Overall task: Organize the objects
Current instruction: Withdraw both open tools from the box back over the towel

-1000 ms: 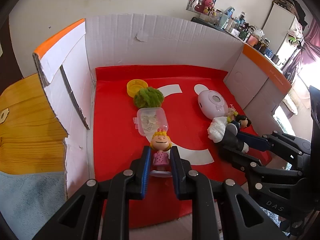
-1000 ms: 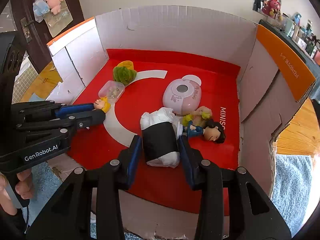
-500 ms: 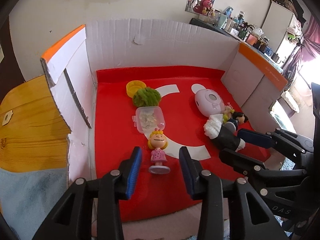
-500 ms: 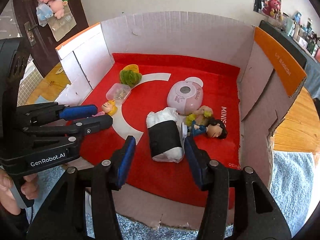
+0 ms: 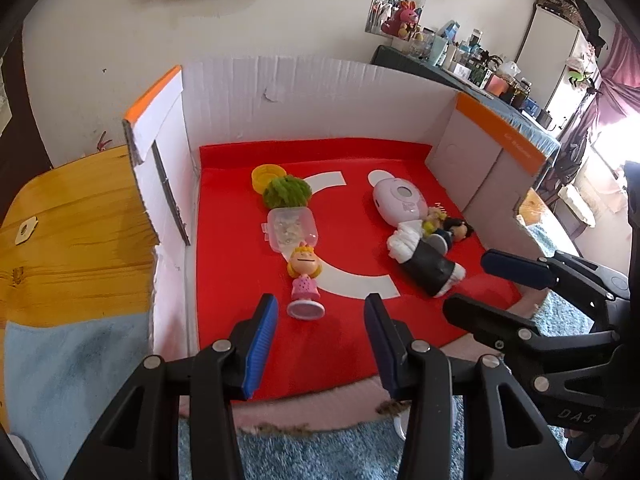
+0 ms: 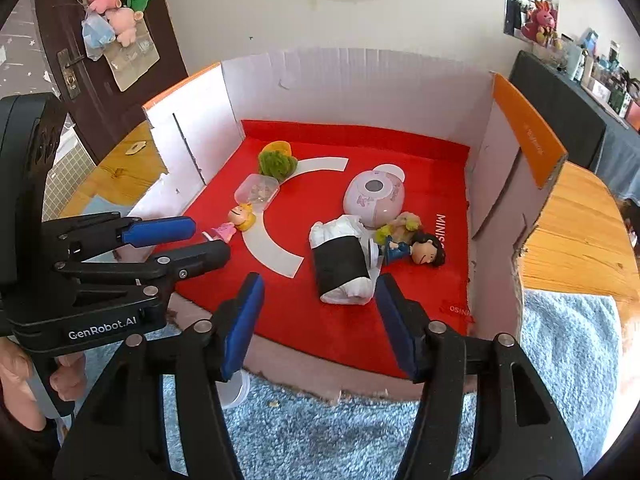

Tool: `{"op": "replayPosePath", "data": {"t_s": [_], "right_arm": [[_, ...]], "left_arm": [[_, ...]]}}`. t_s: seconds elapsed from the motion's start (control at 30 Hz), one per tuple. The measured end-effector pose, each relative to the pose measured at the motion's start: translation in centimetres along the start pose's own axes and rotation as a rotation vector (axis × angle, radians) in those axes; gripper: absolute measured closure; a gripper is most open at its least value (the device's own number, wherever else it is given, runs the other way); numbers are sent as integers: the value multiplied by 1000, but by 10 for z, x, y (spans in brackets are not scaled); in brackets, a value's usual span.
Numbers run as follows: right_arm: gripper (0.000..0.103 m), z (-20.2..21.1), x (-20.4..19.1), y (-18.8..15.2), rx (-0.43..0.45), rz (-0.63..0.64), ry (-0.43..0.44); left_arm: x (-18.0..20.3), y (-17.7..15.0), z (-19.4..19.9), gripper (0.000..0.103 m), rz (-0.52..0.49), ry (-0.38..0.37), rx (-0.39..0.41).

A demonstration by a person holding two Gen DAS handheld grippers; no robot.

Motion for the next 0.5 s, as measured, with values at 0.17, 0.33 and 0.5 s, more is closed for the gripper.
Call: {"op": "replayPosePath", "data": {"t_s": [0.17, 0.33, 0.5], "right_arm": [[41, 9, -4, -3, 16, 0, 2], [34, 18, -6, -7, 27, 2, -1], [34, 28, -8, -10, 42, 2, -5]], "left_arm": [[3, -2, 12, 45, -1, 4, 25], [4, -6, 20, 41, -3, 15, 36], [2, -11, 29, 34, 12, 21, 50]]}}
Point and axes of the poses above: each gripper's, at about its wrist camera, not at the fingertips, and z roughly against the way its jaws point, x to its right, y to its top, the point moved 9 cm from there along -z, roughly the way its jaws point
